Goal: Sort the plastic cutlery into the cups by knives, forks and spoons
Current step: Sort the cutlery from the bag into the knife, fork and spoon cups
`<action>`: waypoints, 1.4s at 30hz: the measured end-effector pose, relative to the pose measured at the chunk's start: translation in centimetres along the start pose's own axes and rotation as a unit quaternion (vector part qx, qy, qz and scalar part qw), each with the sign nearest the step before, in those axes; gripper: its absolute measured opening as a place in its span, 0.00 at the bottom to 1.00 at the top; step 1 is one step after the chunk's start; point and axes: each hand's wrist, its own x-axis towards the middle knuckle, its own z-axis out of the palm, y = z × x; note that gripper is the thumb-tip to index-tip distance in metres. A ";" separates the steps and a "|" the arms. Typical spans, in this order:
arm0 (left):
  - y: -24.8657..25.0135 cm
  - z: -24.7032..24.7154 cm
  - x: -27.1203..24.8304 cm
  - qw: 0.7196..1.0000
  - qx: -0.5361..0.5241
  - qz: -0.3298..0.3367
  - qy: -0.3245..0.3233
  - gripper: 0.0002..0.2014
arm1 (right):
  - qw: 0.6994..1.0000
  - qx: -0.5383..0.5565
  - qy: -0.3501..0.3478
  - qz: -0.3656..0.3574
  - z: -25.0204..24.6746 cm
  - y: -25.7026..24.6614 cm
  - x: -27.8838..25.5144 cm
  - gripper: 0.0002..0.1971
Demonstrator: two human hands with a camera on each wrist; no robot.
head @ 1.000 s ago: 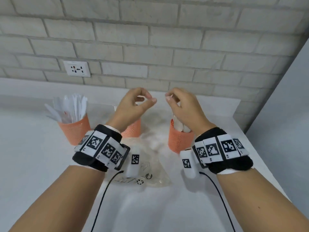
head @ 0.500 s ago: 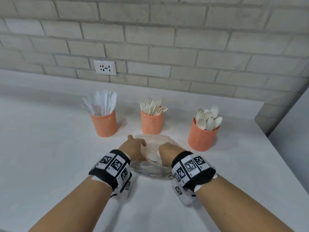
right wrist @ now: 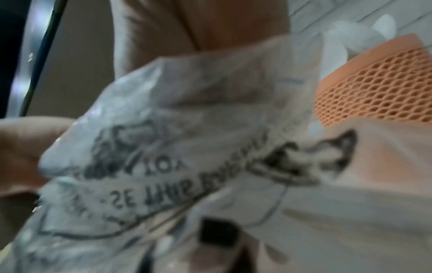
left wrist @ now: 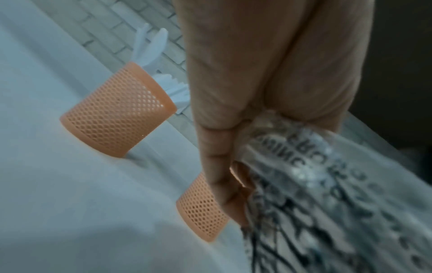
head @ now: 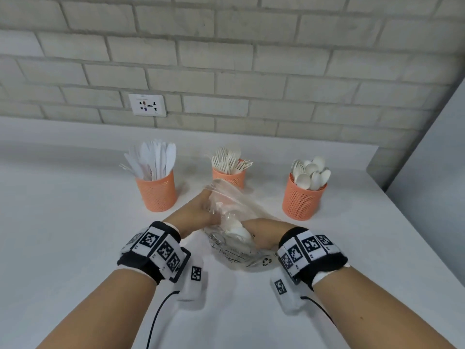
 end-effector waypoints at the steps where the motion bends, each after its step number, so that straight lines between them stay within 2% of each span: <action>1: 0.1 -0.4 -0.4 0.999 -0.031 -0.001 -0.011 0.36 | 1.000 0.027 0.002 -0.014 -0.4 0.0 -0.3 0.22; 5: -0.3 -2.5 -1.2 0.994 -0.101 -0.016 -0.048 0.34 | 0.992 0.111 0.013 -0.051 -1.4 0.2 -0.6 0.23; 9: -0.7 -4.3 -1.8 0.994 -0.104 -0.009 -0.022 0.25 | 0.986 0.155 0.037 -0.038 -1.6 -0.2 -0.4 0.22; 12: -0.7 -4.8 -2.2 0.999 -0.033 0.020 0.033 0.21 | 0.981 0.185 0.047 -0.037 -1.7 -0.6 -0.3 0.21; 15: -0.7 -5.0 -2.4 0.997 0.021 0.043 0.068 0.23 | 0.986 0.161 0.042 -0.033 -1.4 -1.2 0.0 0.22; 17: -0.6 -5.4 -2.7 0.998 0.042 0.049 0.021 0.27 | 0.986 0.147 0.078 -0.016 -1.5 -1.5 0.0 0.24; 19: -0.4 -5.9 -2.8 0.989 0.137 0.044 -0.032 0.31 | 0.983 0.155 0.095 -0.005 -1.5 -1.5 -0.1 0.25; 20: -0.4 -6.1 -2.7 0.979 0.196 0.042 -0.036 0.32 | 0.982 0.167 0.087 -0.010 -1.5 -1.5 -0.2 0.25; 22: -0.3 -6.3 -2.3 0.966 0.258 0.032 0.011 0.26 | 0.980 0.188 0.058 -0.033 -1.3 -1.5 -0.2 0.26; 24: -0.2 -6.2 -2.0 0.963 0.253 0.032 0.089 0.16 | 0.983 0.171 0.033 -0.054 -1.1 -1.6 0.1 0.25; 27: -0.7 -5.6 -1.2 0.955 0.244 0.031 0.165 0.08 | 0.986 0.148 0.025 -0.070 -1.0 -1.8 0.5 0.24; 29: -0.9 -5.4 -1.0 0.947 0.255 0.007 0.193 0.11 | 0.987 0.137 0.029 -0.079 -1.1 -1.9 0.4 0.21; 32: -1.1 -5.4 -1.0 0.959 0.226 -0.020 0.171 0.22 | 0.979 0.167 0.050 -0.104 -1.4 -1.7 -0.2 0.24; 34: -1.2 -5.5 -1.0 0.957 0.237 -0.037 0.161 0.24 | 0.954 0.267 0.066 -0.117 -1.4 -1.4 -0.5 0.27; 37: -1.3 -5.2 -1.1 0.933 0.302 -0.055 0.188 0.19 | 0.884 0.431 0.116 -0.140 -1.6 -1.7 -0.7 0.22; 39: -1.6 -4.5 -1.2 0.918 0.339 -0.046 0.198 0.18 | 0.814 0.535 0.162 -0.160 -2.0 -1.8 -0.5 0.21; 42: -2.1 -3.8 -1.3 0.907 0.347 -0.028 0.236 0.14 | 0.701 0.661 0.200 -0.177 -3.1 -2.4 -0.6 0.12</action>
